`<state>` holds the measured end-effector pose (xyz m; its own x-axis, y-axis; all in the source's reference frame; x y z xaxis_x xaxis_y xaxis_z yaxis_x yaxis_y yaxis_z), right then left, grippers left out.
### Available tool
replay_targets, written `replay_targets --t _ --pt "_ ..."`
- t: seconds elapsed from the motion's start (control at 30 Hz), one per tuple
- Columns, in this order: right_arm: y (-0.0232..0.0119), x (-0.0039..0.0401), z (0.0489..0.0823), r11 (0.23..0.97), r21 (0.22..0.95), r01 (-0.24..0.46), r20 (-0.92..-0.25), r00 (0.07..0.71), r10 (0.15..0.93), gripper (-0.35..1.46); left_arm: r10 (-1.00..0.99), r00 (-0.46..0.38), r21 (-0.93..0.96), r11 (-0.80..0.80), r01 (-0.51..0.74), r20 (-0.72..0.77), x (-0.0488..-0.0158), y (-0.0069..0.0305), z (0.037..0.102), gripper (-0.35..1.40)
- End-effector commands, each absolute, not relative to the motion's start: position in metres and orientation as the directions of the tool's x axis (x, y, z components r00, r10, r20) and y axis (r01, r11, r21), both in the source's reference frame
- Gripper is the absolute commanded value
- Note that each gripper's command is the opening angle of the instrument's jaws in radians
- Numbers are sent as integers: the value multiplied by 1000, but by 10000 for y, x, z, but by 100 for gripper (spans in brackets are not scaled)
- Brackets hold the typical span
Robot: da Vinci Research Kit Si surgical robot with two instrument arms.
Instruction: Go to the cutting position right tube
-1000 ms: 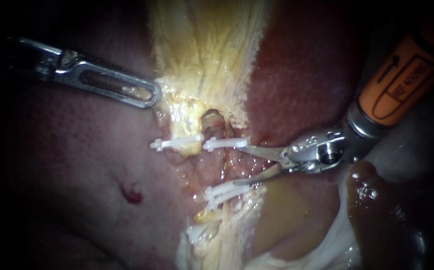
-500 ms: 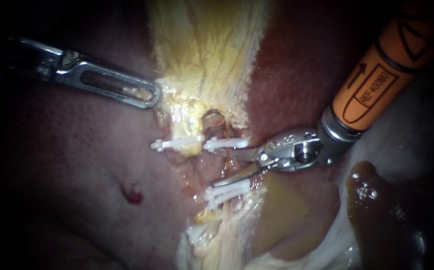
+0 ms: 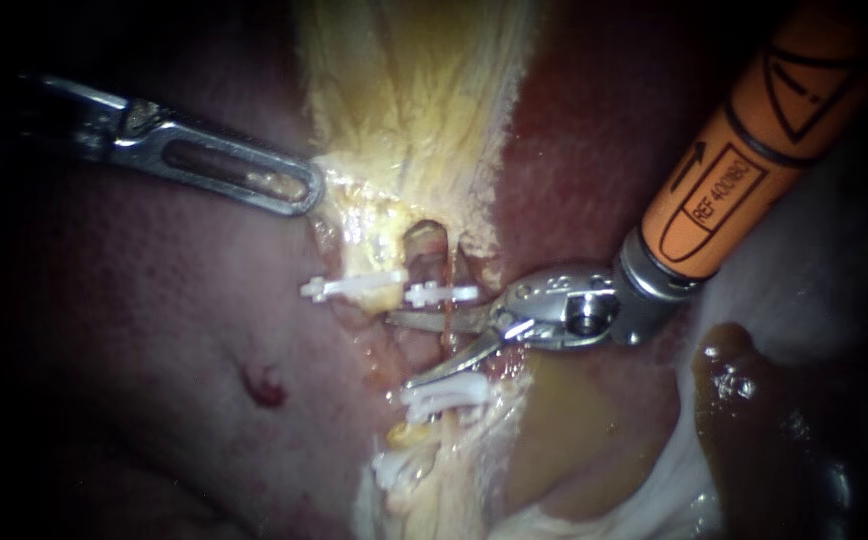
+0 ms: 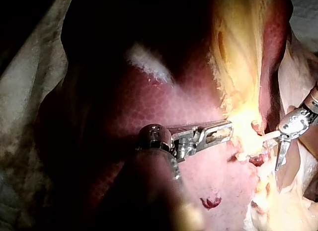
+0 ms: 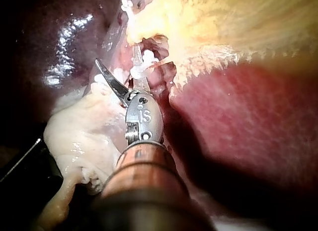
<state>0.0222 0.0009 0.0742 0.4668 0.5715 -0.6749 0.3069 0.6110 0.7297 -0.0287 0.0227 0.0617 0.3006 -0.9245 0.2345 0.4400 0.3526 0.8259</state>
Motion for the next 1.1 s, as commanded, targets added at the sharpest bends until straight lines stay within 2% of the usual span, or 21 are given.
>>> replay_targets --t 0.03,0.27,0.5,1.1 --pt "8 224 742 609 730 311 -676 461 575 137 -925 301 826 352 439 234 -287 227 617 -35" --pt "5 242 747 607 741 286 -662 461 591 137 -925 300 826 352 440 234 -289 227 617 -35" --pt "5 242 745 605 741 290 -663 454 595 137 -925 300 826 352 440 234 -289 227 617 -35" --pt "3 229 707 583 747 320 -664 417 621 139 -925 301 826 352 439 234 -288 227 617 -35"
